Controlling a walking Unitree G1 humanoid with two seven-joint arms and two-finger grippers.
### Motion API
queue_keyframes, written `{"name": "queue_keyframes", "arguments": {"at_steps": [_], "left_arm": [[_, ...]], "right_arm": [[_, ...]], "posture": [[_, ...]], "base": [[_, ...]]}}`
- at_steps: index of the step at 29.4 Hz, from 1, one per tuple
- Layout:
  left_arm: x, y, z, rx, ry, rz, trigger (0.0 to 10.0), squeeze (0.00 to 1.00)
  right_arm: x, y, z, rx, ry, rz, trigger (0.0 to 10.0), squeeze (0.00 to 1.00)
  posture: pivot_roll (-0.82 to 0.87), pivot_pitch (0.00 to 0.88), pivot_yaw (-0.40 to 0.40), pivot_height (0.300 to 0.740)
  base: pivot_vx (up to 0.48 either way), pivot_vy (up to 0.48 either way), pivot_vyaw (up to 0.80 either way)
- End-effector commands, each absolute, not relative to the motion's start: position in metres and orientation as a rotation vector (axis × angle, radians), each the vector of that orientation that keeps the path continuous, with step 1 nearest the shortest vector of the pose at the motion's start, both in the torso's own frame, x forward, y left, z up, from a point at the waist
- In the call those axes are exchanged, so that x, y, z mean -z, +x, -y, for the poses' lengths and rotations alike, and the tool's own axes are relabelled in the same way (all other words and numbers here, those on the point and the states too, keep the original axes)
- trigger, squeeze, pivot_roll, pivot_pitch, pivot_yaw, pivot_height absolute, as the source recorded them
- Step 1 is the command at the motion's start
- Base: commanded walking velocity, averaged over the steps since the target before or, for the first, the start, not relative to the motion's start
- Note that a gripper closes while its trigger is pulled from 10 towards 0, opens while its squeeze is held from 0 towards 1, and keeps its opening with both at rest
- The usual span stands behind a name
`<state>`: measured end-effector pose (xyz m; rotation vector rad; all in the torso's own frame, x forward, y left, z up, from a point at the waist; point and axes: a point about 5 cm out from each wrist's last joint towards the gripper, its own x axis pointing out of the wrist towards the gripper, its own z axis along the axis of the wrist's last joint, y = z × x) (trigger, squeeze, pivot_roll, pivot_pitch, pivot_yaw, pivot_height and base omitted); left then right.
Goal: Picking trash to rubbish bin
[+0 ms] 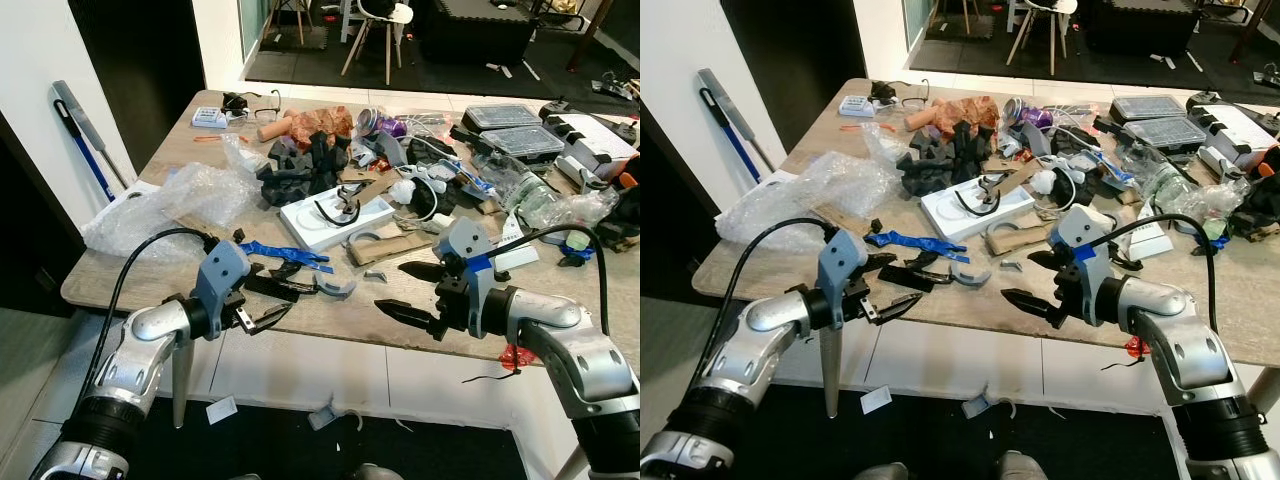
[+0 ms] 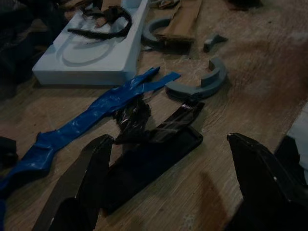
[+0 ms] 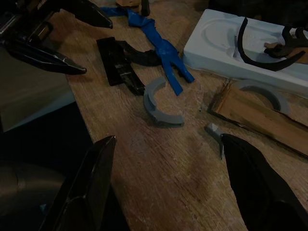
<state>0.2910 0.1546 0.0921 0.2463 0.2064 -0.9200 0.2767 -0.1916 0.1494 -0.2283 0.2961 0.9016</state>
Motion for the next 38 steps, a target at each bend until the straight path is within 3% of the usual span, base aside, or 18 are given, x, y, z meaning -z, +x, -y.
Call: {"name": "queue_keyframes", "arguments": {"at_steps": [1,15,38], "left_arm": [[-0.0963,0.2941,-0.1559,0.904,0.284,-0.220,10.0,0.00],[-0.0948,0.2949,-0.1513,0.861,0.316,-0.297,10.0,0.00],[-0.0888,0.2938,-0.1483,0.858,0.219,-0.354,10.0,0.00]], "right_arm": [[-0.1467,0.2751,0.1917,-0.909,-0.238,-0.310,10.0,0.00],[-0.1460,0.2746,0.1906,-0.907,-0.237,-0.309,10.0,0.00],[-0.1468,0.2746,0.1896,-0.905,-0.238,-0.305,10.0,0.00]], "posture": [[-0.03,0.000,0.015,0.740],[-0.03,0.000,0.019,0.740],[-0.03,0.000,0.022,0.740]], "base": [[0.000,0.000,0.00],[0.000,0.000,0.00],[0.000,0.000,0.00]]}}
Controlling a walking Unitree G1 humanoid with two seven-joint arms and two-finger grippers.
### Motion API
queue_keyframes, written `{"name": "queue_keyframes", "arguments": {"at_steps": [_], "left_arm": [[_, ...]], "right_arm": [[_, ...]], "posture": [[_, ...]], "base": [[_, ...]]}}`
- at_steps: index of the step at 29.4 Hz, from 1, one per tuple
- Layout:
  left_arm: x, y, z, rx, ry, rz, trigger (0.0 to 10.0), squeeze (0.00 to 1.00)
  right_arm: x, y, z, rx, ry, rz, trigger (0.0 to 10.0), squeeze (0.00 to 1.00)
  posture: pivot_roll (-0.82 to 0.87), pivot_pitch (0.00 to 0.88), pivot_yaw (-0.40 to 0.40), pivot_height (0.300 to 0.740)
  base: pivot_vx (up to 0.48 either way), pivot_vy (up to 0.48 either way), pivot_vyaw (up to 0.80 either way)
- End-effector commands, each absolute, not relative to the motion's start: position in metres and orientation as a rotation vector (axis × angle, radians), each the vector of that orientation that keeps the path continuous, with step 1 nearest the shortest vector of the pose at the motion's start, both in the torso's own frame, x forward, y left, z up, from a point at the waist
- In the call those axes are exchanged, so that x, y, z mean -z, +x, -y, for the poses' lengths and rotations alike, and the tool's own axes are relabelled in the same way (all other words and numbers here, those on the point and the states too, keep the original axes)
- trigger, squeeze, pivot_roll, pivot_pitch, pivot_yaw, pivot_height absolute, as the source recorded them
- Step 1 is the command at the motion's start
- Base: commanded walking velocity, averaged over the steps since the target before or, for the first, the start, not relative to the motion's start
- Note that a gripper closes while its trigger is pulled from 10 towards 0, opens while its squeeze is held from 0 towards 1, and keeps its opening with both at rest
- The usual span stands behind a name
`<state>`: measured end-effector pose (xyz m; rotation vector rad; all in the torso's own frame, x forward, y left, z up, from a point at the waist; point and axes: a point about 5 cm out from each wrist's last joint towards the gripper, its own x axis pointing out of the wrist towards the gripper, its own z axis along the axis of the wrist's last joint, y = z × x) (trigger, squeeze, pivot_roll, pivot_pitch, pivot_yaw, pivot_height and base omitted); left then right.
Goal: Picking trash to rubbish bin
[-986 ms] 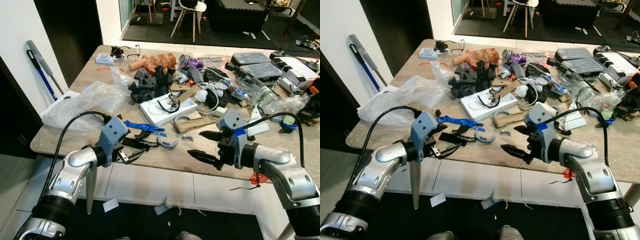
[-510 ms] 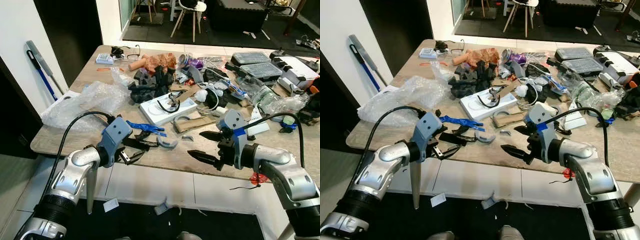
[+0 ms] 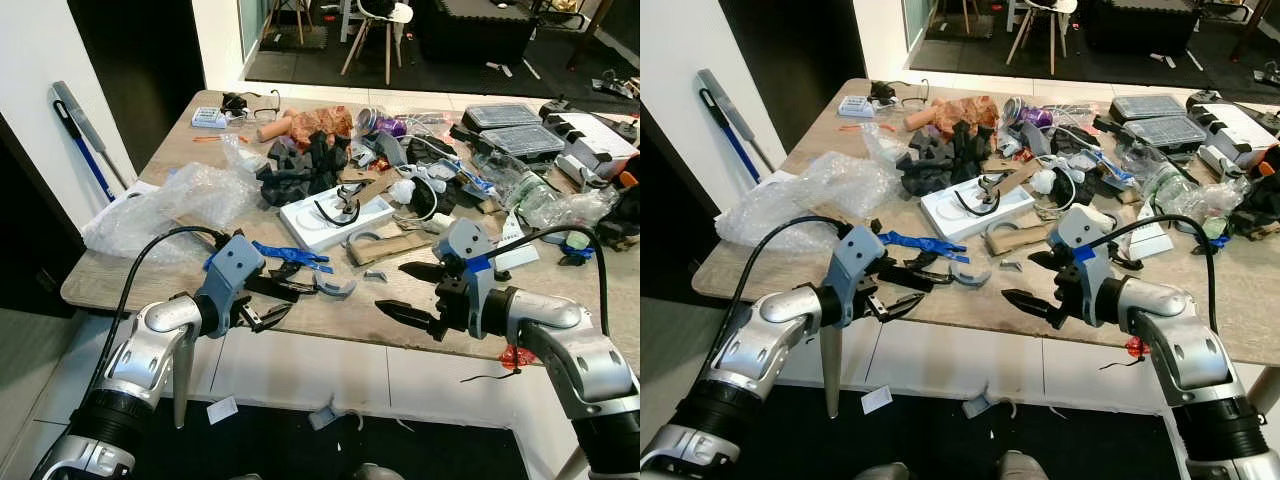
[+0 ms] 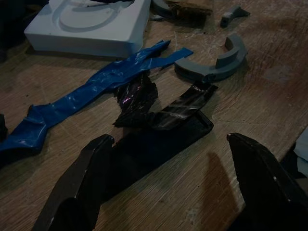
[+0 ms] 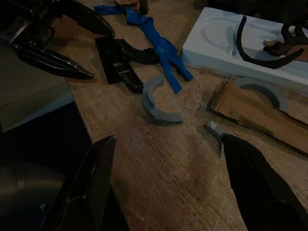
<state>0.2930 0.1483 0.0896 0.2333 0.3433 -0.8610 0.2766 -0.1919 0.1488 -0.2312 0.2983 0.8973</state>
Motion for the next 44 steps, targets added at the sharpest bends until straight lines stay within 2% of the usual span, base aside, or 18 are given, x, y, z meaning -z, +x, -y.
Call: {"name": "queue_keyframes", "arguments": {"at_steps": [1,16,17,18,19,34,35,36,40,41,42,43,44], "left_arm": [[-0.089,0.294,-0.148,0.858,0.219,-0.354,10.0,0.00],[-0.090,0.294,-0.148,0.847,0.192,-0.355,10.0,0.00],[-0.090,0.294,-0.148,0.846,0.191,-0.355,8.7,0.00],[-0.090,0.294,-0.148,0.846,0.189,-0.355,3.5,0.00],[-0.090,0.294,-0.148,0.846,0.187,-0.356,0.0,0.00],[-0.091,0.294,-0.147,0.848,0.180,-0.356,0.0,0.00],[-0.093,0.294,-0.148,0.847,0.175,-0.350,0.3,0.00],[-0.096,0.293,-0.151,0.853,0.160,-0.333,10.0,0.00],[-0.104,0.294,-0.158,0.855,0.132,-0.304,10.0,0.00],[-0.111,0.295,-0.167,0.848,0.154,-0.282,10.0,0.33],[-0.114,0.296,-0.171,0.844,0.188,-0.274,10.0,0.43],[-0.118,0.295,-0.173,0.852,0.212,-0.270,10.0,0.81],[-0.119,0.295,-0.174,0.860,0.226,-0.268,10.0,1.00]], "right_arm": [[-0.147,0.275,0.190,-0.905,-0.238,-0.305,10.0,0.00],[-0.147,0.275,0.190,-0.906,-0.236,-0.305,10.0,0.00],[-0.147,0.274,0.190,-0.907,-0.236,-0.307,10.0,0.00],[-0.147,0.274,0.189,-0.910,-0.236,-0.310,10.0,0.00],[-0.146,0.273,0.189,-0.917,-0.235,-0.316,10.0,0.00],[-0.142,0.265,0.188,-0.976,-0.235,-0.365,10.0,0.00],[-0.142,0.265,0.188,-0.977,-0.236,-0.365,10.0,0.00],[-0.142,0.265,0.188,-0.977,-0.237,-0.364,10.0,0.00],[-0.143,0.265,0.189,-0.976,-0.240,-0.364,10.0,0.00],[-0.143,0.265,0.189,-0.975,-0.241,-0.365,10.0,0.00],[-0.143,0.265,0.190,-0.973,-0.243,-0.365,10.0,0.00],[-0.143,0.265,0.190,-0.972,-0.244,-0.366,10.0,0.00],[-0.143,0.265,0.190,-0.972,-0.245,-0.366,10.0,0.00]], "posture": [[-0.03,0.000,0.022,0.740],[-0.03,0.000,0.023,0.740],[-0.03,0.000,0.023,0.740],[-0.03,0.000,0.023,0.740],[-0.03,0.000,0.023,0.740],[-0.03,0.000,0.023,0.740],[-0.03,0.000,0.022,0.740],[-0.03,0.000,0.022,0.740],[-0.03,0.000,0.022,0.740],[-0.03,0.000,0.021,0.740],[-0.03,0.000,0.021,0.740],[-0.03,0.000,0.020,0.740],[-0.03,0.000,0.020,0.740]], "base": [[0.000,0.000,0.00],[0.000,0.000,0.00],[0.000,0.000,0.00],[0.000,0.000,0.00],[0.000,0.000,0.00],[0.000,0.000,0.00],[0.000,0.000,0.00],[0.000,0.000,0.00],[0.000,0.000,0.00],[0.000,0.000,0.00],[0.000,0.000,0.00],[0.000,0.000,0.00],[0.000,0.000,0.00]]}}
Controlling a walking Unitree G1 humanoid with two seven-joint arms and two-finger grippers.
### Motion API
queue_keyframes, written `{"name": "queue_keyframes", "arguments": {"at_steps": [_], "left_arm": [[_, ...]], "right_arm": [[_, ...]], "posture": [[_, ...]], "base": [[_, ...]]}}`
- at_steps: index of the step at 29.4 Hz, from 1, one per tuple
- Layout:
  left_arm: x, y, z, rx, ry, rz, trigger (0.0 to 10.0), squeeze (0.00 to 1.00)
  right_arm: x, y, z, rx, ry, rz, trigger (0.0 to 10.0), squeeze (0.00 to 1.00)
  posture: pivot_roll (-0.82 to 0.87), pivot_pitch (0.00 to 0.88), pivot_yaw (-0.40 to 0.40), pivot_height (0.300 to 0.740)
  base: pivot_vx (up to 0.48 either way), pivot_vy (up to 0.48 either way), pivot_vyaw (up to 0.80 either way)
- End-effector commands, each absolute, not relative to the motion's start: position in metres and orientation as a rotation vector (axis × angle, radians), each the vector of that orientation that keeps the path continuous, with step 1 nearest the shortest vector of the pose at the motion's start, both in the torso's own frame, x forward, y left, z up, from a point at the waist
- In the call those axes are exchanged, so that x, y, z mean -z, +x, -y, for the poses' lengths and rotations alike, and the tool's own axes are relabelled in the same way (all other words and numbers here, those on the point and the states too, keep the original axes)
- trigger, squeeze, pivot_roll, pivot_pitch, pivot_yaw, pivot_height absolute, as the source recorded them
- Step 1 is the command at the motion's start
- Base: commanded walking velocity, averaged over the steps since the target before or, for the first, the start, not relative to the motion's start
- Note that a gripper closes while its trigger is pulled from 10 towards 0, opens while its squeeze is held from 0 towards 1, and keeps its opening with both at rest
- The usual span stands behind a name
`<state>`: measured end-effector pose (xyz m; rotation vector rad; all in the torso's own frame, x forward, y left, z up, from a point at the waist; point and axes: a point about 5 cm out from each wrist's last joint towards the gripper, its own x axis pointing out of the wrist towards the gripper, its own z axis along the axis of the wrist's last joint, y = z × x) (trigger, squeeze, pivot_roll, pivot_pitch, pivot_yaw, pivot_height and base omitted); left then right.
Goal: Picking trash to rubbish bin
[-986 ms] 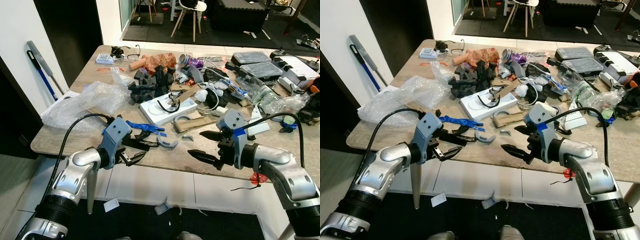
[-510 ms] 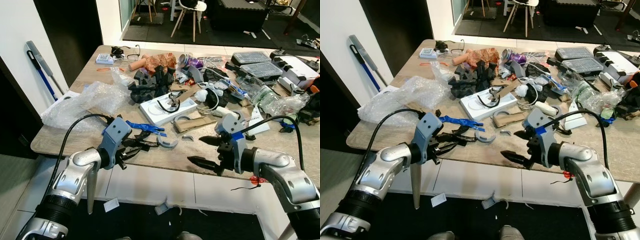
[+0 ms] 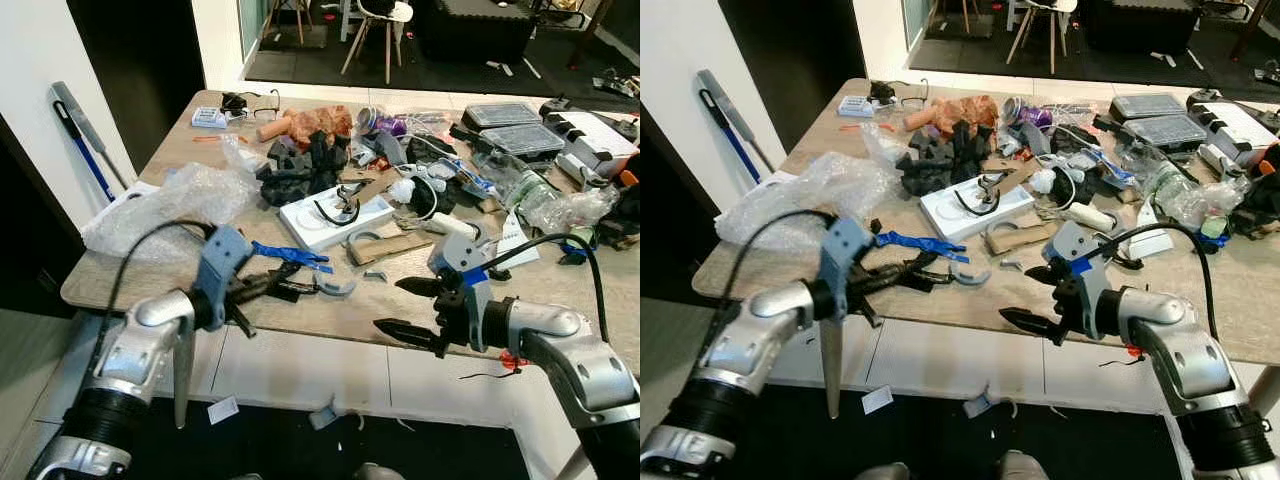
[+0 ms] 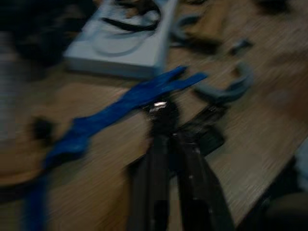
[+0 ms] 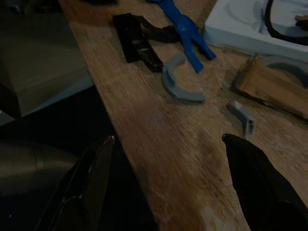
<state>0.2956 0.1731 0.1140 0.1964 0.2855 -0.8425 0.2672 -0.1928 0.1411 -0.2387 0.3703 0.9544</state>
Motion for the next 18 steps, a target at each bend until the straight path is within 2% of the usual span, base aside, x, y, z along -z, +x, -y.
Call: {"name": "queue_keyframes", "arguments": {"at_steps": [1,3,9,18], "left_arm": [[-0.119,0.295,-0.174,0.860,0.226,-0.268,10.0,1.00],[-0.124,0.291,-0.171,0.919,0.307,-0.295,10.0,1.00],[-0.122,0.288,-0.158,0.981,0.363,-0.343,10.0,1.00],[-0.122,0.285,-0.143,1.033,0.375,-0.340,10.0,1.00]], "right_arm": [[-0.143,0.265,0.190,-0.972,-0.245,-0.366,10.0,0.00],[-0.142,0.265,0.189,-0.977,-0.246,-0.367,10.0,0.00],[-0.142,0.264,0.189,-0.976,-0.248,-0.367,10.0,0.00],[-0.142,0.262,0.184,-0.985,-0.250,-0.356,10.0,0.00]], "posture": [[-0.03,0.000,0.020,0.740],[-0.03,0.000,0.022,0.740],[-0.04,0.000,0.025,0.740],[-0.05,0.000,0.039,0.740]], "base": [[0.000,0.000,0.00],[0.000,0.000,0.00],[0.000,0.000,0.00],[0.000,0.000,0.00]]}}
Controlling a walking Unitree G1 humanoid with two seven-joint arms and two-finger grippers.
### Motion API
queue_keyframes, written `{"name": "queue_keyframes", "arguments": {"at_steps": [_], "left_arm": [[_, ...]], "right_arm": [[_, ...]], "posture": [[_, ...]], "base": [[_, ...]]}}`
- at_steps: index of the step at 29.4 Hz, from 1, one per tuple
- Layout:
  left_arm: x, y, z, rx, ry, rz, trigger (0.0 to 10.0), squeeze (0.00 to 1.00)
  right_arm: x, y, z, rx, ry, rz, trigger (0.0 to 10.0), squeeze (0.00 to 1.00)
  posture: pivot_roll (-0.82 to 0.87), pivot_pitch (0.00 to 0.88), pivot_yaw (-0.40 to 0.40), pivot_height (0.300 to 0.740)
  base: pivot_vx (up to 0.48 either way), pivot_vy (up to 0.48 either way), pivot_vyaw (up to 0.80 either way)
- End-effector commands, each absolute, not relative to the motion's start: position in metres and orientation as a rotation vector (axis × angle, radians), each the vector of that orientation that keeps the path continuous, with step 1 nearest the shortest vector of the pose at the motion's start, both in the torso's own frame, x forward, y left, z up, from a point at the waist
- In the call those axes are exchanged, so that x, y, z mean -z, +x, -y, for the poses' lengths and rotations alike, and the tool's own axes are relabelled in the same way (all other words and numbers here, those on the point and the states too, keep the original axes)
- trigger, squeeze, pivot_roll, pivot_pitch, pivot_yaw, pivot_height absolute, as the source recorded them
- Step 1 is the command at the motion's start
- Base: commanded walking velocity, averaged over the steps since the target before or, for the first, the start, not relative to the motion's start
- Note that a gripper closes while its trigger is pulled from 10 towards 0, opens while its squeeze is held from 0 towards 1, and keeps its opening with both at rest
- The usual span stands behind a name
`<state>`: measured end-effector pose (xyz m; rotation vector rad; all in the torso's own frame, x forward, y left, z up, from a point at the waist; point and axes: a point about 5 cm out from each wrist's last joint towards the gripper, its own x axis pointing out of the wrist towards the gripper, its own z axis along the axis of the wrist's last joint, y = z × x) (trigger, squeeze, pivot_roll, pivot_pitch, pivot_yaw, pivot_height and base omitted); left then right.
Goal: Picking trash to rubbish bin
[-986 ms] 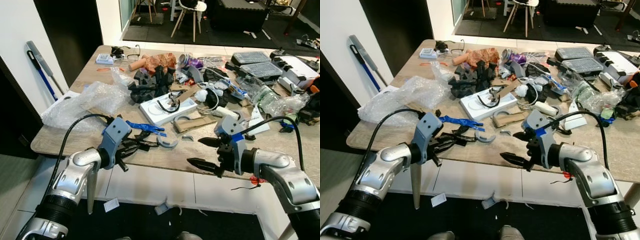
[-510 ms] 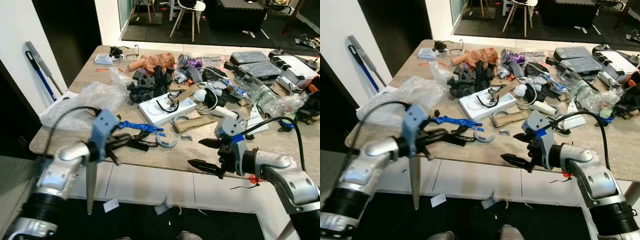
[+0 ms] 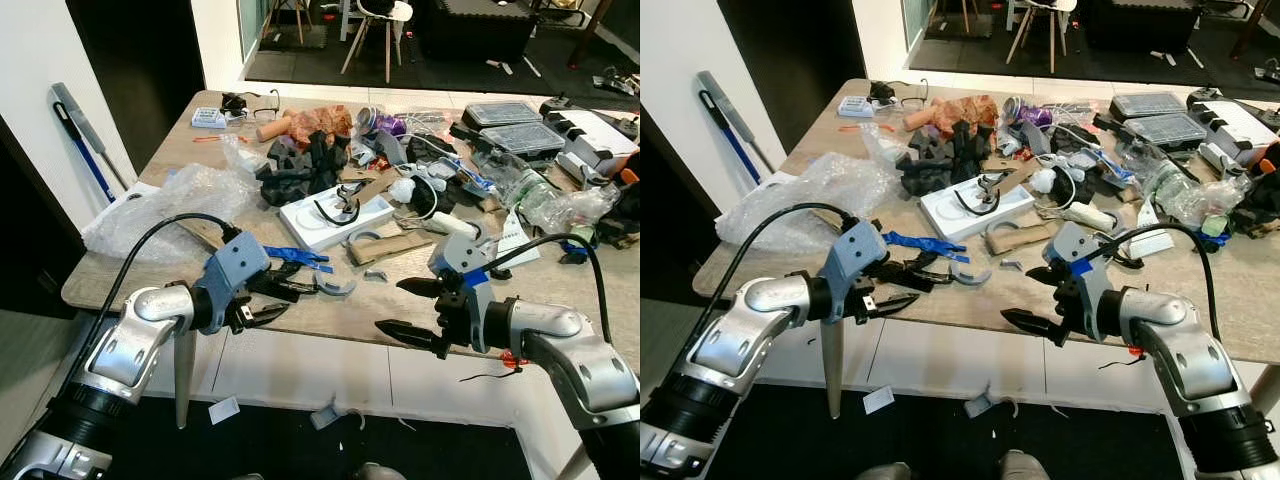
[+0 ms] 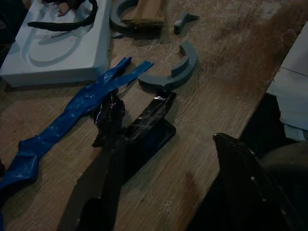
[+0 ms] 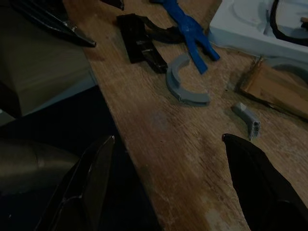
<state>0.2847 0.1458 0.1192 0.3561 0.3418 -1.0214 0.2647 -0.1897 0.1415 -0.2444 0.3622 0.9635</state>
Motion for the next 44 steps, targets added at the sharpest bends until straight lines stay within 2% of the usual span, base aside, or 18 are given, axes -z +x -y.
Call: {"name": "queue_keyframes", "arguments": {"at_steps": [1,8,11,12,13,14,17,20,26,31,35,41,44], "left_arm": [[-0.123,0.285,-0.143,1.034,0.380,-0.338,10.0,1.00],[-0.134,0.282,-0.158,1.002,0.361,-0.329,10.0,1.00],[-0.144,0.284,-0.163,0.947,0.303,-0.267,10.0,1.00],[-0.145,0.285,-0.165,0.927,0.290,-0.247,10.0,0.94],[-0.147,0.286,-0.167,0.914,0.282,-0.233,10.0,0.94],[-0.147,0.285,-0.168,0.907,0.262,-0.216,10.0,0.00],[-0.147,0.282,-0.171,0.889,0.235,-0.190,10.0,0.00],[-0.142,0.281,-0.177,0.786,0.127,-0.134,10.0,0.00],[-0.138,0.282,-0.181,0.644,0.071,-0.069,10.0,0.00],[-0.137,0.279,-0.177,0.591,0.045,-0.022,10.0,0.00],[-0.131,0.268,-0.168,0.553,0.042,-0.023,10.0,0.00],[-0.124,0.262,-0.166,0.561,0.061,-0.055,10.0,0.00],[-0.126,0.252,-0.157,0.643,0.088,-0.066,10.0,0.00]], "right_arm": [[-0.142,0.262,0.183,-0.989,-0.250,-0.352,10.0,0.00],[-0.162,0.257,0.168,-1.029,-0.222,-0.274,10.0,0.00],[-0.170,0.262,0.163,-1.021,-0.218,-0.234,10.0,0.00],[-0.171,0.266,0.162,-1.004,-0.208,-0.221,10.0,0.00],[-0.173,0.269,0.162,-0.992,-0.202,-0.213,10.0,0.00],[-0.174,0.272,0.162,-0.968,-0.197,-0.197,10.0,0.00],[-0.174,0.273,0.163,-0.920,-0.183,-0.170,10.0,0.00],[-0.178,0.280,0.165,-0.751,-0.083,-0.086,10.0,0.00],[-0.179,0.292,0.166,-0.604,-0.022,-0.048,10.0,0.00],[-0.176,0.296,0.157,-0.628,-0.001,-0.065,10.0,0.00],[-0.175,0.292,0.157,-0.653,0.016,-0.103,10.0,0.00],[-0.175,0.290,0.162,-0.643,0.015,-0.116,10.0,0.00],[-0.178,0.287,0.166,-0.642,0.006,-0.123,10.0,0.00]], "posture": [[-0.05,0.000,0.039,0.740],[-0.08,0.000,0.060,0.740],[-0.07,0.000,0.055,0.740],[-0.07,0.000,0.047,0.740],[-0.07,0.000,0.047,0.740],[-0.07,0.000,0.048,0.740],[-0.07,0.000,0.043,0.740],[-0.07,0.002,0.032,0.740],[-0.05,0.057,0.009,0.740],[-0.04,0.080,-0.014,0.740],[-0.04,0.136,-0.034,0.740],[-0.04,0.151,-0.035,0.740],[-0.05,0.172,-0.034,0.740]], "base": [[0.000,0.000,0.00],[0.000,0.000,0.00],[0.000,0.000,0.00],[0.000,0.000,0.00],[0.000,0.000,0.00],[0.000,0.000,0.00],[0.000,0.000,0.00],[0.000,0.000,0.00],[0.000,0.000,0.00],[0.000,0.000,0.00],[0.000,0.000,0.00],[0.000,0.000,0.00],[0.000,0.000,0.00]]}}
